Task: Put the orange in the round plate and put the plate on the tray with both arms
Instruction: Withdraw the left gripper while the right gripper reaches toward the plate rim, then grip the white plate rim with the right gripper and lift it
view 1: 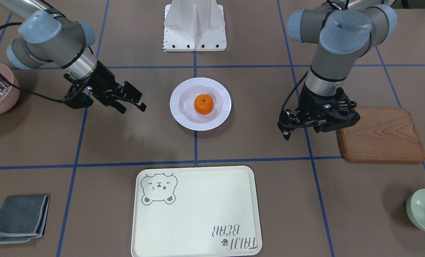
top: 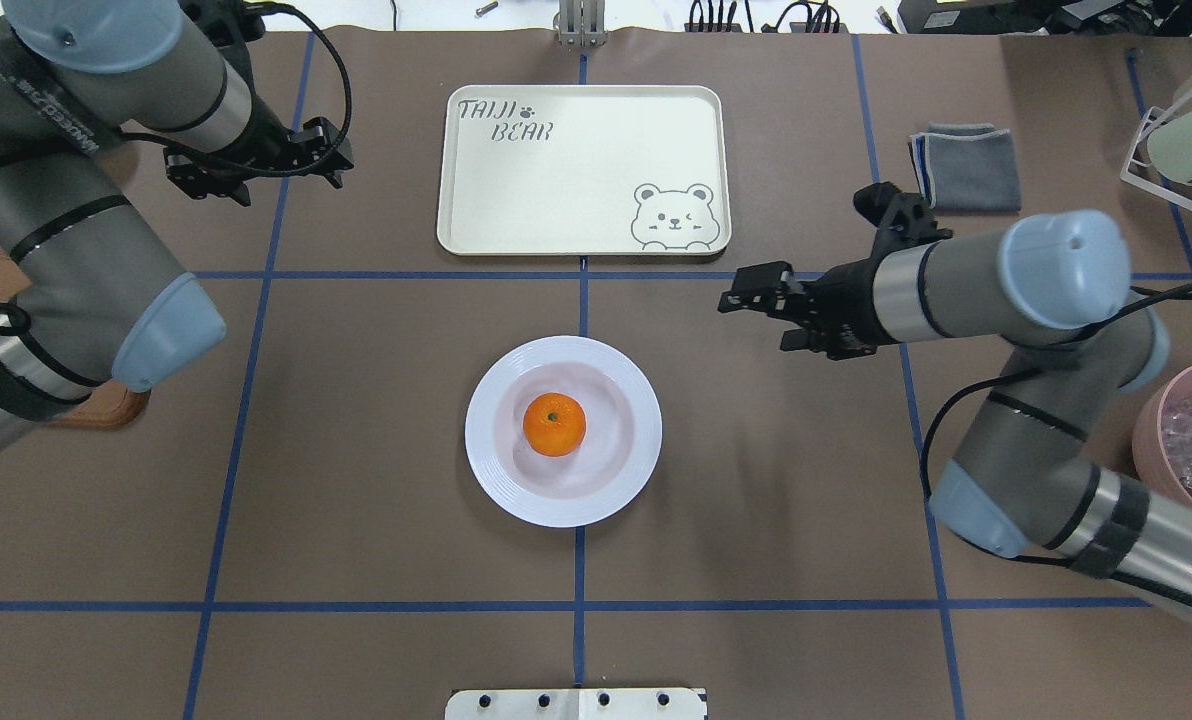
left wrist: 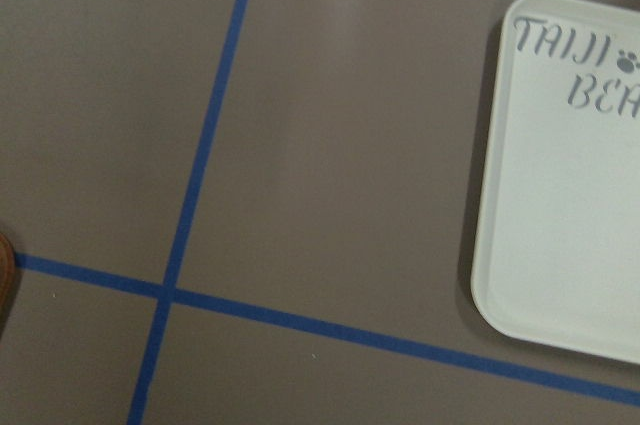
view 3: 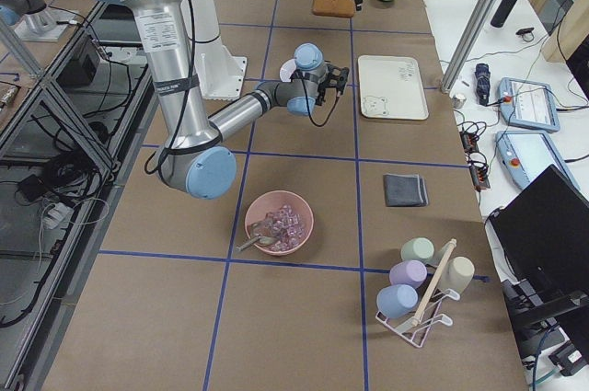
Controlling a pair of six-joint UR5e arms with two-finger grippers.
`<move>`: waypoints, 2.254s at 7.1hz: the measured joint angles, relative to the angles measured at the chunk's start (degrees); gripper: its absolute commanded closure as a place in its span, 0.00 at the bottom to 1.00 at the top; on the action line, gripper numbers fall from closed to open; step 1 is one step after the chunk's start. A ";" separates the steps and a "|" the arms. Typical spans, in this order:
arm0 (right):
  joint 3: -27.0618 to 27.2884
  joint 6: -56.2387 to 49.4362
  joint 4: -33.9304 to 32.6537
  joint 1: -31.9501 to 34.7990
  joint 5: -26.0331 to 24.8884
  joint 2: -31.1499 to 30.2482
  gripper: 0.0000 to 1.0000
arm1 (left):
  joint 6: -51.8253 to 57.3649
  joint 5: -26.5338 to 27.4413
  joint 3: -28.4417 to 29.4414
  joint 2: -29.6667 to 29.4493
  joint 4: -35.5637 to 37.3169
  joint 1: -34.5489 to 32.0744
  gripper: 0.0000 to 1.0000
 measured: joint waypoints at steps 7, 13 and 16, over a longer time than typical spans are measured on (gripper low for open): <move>-16.57 4.65 30.92 -12.64 -14.07 1.94 0.00 | 0.18 0.47 2.73 1.33 -2.51 -3.43 0.02; -16.94 5.56 31.51 -16.67 -17.94 4.37 0.00 | 0.18 0.47 3.50 2.01 -2.53 -3.23 0.02; -17.01 6.22 28.56 -17.39 -18.67 6.41 0.00 | 0.18 0.47 3.54 2.64 -2.59 -3.13 0.02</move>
